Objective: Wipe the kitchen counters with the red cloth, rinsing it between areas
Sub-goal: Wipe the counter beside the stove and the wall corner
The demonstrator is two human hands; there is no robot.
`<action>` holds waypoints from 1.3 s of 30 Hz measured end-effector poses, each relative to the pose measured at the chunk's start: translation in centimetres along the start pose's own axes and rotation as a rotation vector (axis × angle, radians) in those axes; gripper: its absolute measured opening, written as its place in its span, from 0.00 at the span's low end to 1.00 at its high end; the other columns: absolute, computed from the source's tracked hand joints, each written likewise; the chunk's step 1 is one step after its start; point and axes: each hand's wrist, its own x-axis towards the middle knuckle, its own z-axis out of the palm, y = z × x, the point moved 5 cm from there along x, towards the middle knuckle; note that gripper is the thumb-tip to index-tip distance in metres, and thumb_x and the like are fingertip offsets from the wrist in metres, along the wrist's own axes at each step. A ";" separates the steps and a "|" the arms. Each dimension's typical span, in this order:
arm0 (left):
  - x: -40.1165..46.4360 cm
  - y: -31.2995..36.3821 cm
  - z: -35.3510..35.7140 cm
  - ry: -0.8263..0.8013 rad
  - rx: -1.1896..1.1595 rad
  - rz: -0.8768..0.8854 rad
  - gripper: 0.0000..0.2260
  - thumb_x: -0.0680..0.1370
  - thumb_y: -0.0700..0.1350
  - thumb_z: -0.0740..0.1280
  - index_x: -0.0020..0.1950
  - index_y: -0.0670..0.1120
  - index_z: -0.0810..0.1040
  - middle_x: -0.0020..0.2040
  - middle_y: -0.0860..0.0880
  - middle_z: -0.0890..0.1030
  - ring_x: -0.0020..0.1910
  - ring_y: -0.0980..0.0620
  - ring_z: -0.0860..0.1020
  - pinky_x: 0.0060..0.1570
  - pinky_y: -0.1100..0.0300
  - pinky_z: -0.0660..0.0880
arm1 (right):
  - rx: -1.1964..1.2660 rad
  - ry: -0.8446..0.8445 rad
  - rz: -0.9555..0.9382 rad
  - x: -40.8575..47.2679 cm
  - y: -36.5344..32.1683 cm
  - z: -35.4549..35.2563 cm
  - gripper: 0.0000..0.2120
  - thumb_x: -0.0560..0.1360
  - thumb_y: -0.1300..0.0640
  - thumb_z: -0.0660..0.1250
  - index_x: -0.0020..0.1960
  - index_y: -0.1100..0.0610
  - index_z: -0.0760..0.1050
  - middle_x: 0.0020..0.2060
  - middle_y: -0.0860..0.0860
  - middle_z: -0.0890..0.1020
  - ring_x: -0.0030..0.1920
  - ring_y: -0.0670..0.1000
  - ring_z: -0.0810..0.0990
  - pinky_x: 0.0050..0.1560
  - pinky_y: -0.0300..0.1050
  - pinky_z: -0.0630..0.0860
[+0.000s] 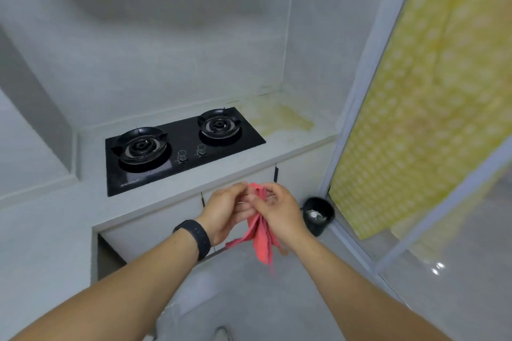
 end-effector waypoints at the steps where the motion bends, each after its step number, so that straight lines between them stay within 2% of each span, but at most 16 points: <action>1: 0.9 -0.2 0.7 -0.020 0.006 -0.021 0.16 0.86 0.47 0.60 0.61 0.37 0.82 0.56 0.40 0.85 0.54 0.45 0.84 0.59 0.53 0.81 | -0.049 0.022 0.005 0.7 0.8 -1.0 0.08 0.75 0.49 0.75 0.54 0.43 0.80 0.51 0.44 0.83 0.48 0.45 0.83 0.52 0.42 0.80; 4: 4.0 -0.2 2.8 -0.061 0.105 -0.030 0.16 0.85 0.44 0.58 0.57 0.37 0.83 0.52 0.41 0.86 0.50 0.47 0.84 0.55 0.56 0.82 | -0.104 0.090 0.034 3.4 2.7 -3.9 0.05 0.77 0.53 0.74 0.52 0.45 0.81 0.47 0.45 0.85 0.47 0.47 0.84 0.53 0.48 0.81; 6: 7.0 0.5 3.2 0.017 0.208 0.076 0.12 0.83 0.39 0.60 0.54 0.38 0.83 0.51 0.41 0.86 0.49 0.46 0.84 0.51 0.57 0.82 | -0.105 0.075 0.054 5.5 3.4 -5.1 0.04 0.80 0.53 0.71 0.51 0.44 0.82 0.46 0.44 0.87 0.47 0.45 0.85 0.55 0.50 0.81; 8: 10.4 1.7 3.1 0.078 0.351 0.202 0.09 0.80 0.35 0.64 0.56 0.44 0.81 0.54 0.45 0.82 0.49 0.49 0.81 0.49 0.59 0.78 | -0.146 0.070 0.058 8.1 3.7 -6.2 0.05 0.81 0.52 0.68 0.52 0.45 0.83 0.46 0.42 0.86 0.48 0.43 0.85 0.55 0.48 0.81; 11: 16.3 2.3 4.0 -0.143 0.769 0.296 0.22 0.74 0.34 0.68 0.63 0.56 0.78 0.62 0.54 0.70 0.59 0.57 0.72 0.57 0.64 0.72 | -0.157 0.079 0.060 11.9 3.5 -8.1 0.06 0.82 0.54 0.68 0.51 0.46 0.83 0.45 0.40 0.86 0.46 0.41 0.83 0.48 0.40 0.77; 14: 21.2 3.4 5.3 -0.336 1.019 0.291 0.16 0.66 0.43 0.68 0.54 0.54 0.79 0.58 0.51 0.75 0.61 0.51 0.71 0.60 0.57 0.72 | -0.149 0.110 0.079 15.9 2.9 -10.2 0.10 0.80 0.57 0.70 0.46 0.43 0.84 0.40 0.41 0.86 0.40 0.40 0.82 0.42 0.38 0.76; 16: 24.3 4.8 5.6 -0.369 0.971 0.281 0.12 0.66 0.44 0.68 0.49 0.49 0.79 0.51 0.49 0.81 0.52 0.49 0.78 0.52 0.53 0.75 | -0.148 0.130 0.067 18.8 2.2 -11.5 0.10 0.80 0.59 0.70 0.47 0.44 0.85 0.39 0.42 0.85 0.40 0.41 0.82 0.40 0.38 0.76; 19: 28.2 6.9 5.8 -0.388 0.879 0.275 0.07 0.72 0.41 0.74 0.48 0.48 0.79 0.42 0.53 0.81 0.41 0.56 0.78 0.46 0.56 0.75 | -0.076 0.235 0.086 22.5 2.8 -13.6 0.09 0.80 0.62 0.70 0.50 0.49 0.86 0.38 0.42 0.85 0.40 0.44 0.81 0.43 0.46 0.77; 23: 31.1 8.7 5.8 -0.347 0.763 0.265 0.08 0.74 0.40 0.78 0.48 0.48 0.81 0.40 0.53 0.81 0.38 0.58 0.78 0.41 0.64 0.74 | -0.006 0.305 0.098 26.2 4.3 -15.7 0.09 0.80 0.61 0.71 0.50 0.49 0.86 0.41 0.47 0.85 0.43 0.52 0.83 0.50 0.64 0.82; 26: 33.6 9.7 5.3 -0.272 0.728 0.320 0.08 0.74 0.42 0.78 0.50 0.49 0.83 0.45 0.46 0.85 0.42 0.51 0.82 0.46 0.58 0.79 | -0.021 0.280 0.091 29.6 6.0 -16.9 0.10 0.80 0.63 0.70 0.50 0.50 0.86 0.41 0.50 0.85 0.43 0.57 0.84 0.53 0.68 0.81; 28: 35.0 10.2 5.1 -0.221 0.854 0.418 0.07 0.75 0.43 0.78 0.51 0.51 0.84 0.48 0.51 0.86 0.50 0.55 0.83 0.56 0.60 0.78 | -0.075 0.232 0.071 31.7 7.1 -17.1 0.14 0.80 0.63 0.70 0.48 0.45 0.86 0.42 0.49 0.86 0.46 0.60 0.85 0.54 0.66 0.82; 30: 36.3 10.9 5.5 -0.186 0.983 0.527 0.06 0.75 0.43 0.77 0.51 0.50 0.85 0.50 0.55 0.85 0.52 0.60 0.81 0.57 0.65 0.76 | -0.137 0.207 0.020 34.2 8.2 -17.2 0.17 0.80 0.63 0.70 0.48 0.41 0.85 0.44 0.47 0.87 0.48 0.56 0.85 0.55 0.62 0.81; 32: 38.1 11.5 5.9 -0.163 1.070 0.574 0.04 0.75 0.42 0.77 0.47 0.48 0.83 0.44 0.56 0.83 0.46 0.60 0.79 0.49 0.67 0.74 | -0.179 0.202 -0.035 36.9 9.3 -17.5 0.15 0.80 0.63 0.70 0.49 0.41 0.84 0.47 0.43 0.87 0.51 0.50 0.84 0.56 0.46 0.79; 34: 40.4 11.9 6.0 -0.117 1.143 0.539 0.06 0.74 0.43 0.78 0.42 0.48 0.81 0.40 0.55 0.82 0.41 0.60 0.77 0.43 0.66 0.71 | -0.315 0.112 -0.056 39.8 10.2 -17.2 0.12 0.80 0.62 0.69 0.49 0.44 0.82 0.45 0.42 0.85 0.50 0.48 0.83 0.51 0.29 0.71; 37: 42.6 12.3 6.2 -0.038 1.219 0.543 0.05 0.72 0.40 0.76 0.42 0.47 0.81 0.38 0.52 0.80 0.37 0.62 0.73 0.41 0.61 0.68 | -0.337 0.000 -0.083 43.2 10.2 -16.4 0.16 0.80 0.67 0.67 0.46 0.45 0.78 0.43 0.42 0.82 0.45 0.40 0.80 0.46 0.25 0.69; 39: 44.4 13.3 6.7 0.028 1.188 0.542 0.08 0.76 0.42 0.76 0.52 0.49 0.81 0.40 0.54 0.79 0.38 0.61 0.74 0.41 0.66 0.69 | -0.256 -0.034 -0.071 46.5 10.9 -17.4 0.17 0.81 0.65 0.66 0.44 0.43 0.78 0.39 0.42 0.82 0.41 0.35 0.79 0.42 0.27 0.69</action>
